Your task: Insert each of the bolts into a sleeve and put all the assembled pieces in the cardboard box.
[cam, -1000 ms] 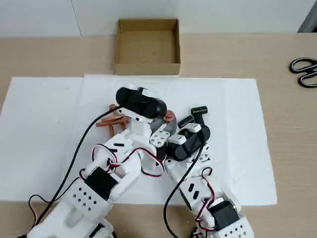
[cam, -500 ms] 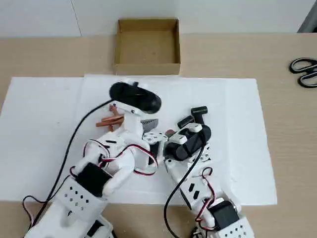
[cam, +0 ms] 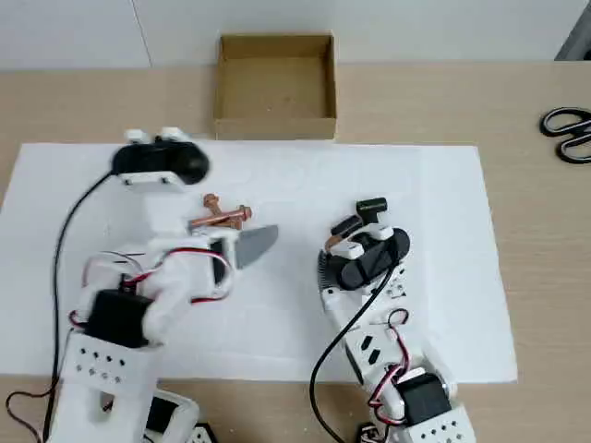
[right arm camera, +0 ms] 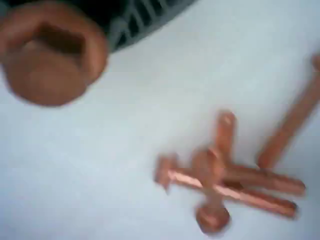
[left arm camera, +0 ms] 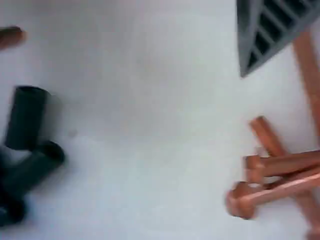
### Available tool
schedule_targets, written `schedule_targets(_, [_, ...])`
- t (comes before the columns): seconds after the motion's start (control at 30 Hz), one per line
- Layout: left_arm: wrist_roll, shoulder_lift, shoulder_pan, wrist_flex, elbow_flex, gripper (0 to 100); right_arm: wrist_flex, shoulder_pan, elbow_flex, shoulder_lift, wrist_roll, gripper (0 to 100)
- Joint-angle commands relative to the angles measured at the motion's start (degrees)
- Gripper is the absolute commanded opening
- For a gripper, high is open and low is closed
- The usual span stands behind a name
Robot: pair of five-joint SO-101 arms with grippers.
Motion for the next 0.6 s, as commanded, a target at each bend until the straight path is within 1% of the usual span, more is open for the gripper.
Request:
schedule_targets(0.0, [-0.8, -1.0, -1.6, 0.5, -2.8, 34, 3.4, 4.0, -7.6, -0.3, 1.6, 0.4])
schedule_targets(0.17, [-0.8, -0.9, -1.2, 1.0, -2.7, 34, 6.0, 4.9, -12.7, -0.1, 1.7, 0.4])
schedule_targets(0.27, [-0.8, -0.9, -1.2, 1.2, -2.8, 34, 7.3, 5.1, -15.3, 2.9, 3.3, 0.4])
schedule_targets(0.4, [-0.8, -1.0, -1.3, 3.9, -2.9, 34, 6.7, 5.1, -21.0, 12.8, 3.6, 0.4])
schedule_targets(0.57, [-0.8, -1.0, -1.5, 4.7, -2.9, 34, 2.8, 5.1, -34.2, 30.1, 3.4, 0.4])
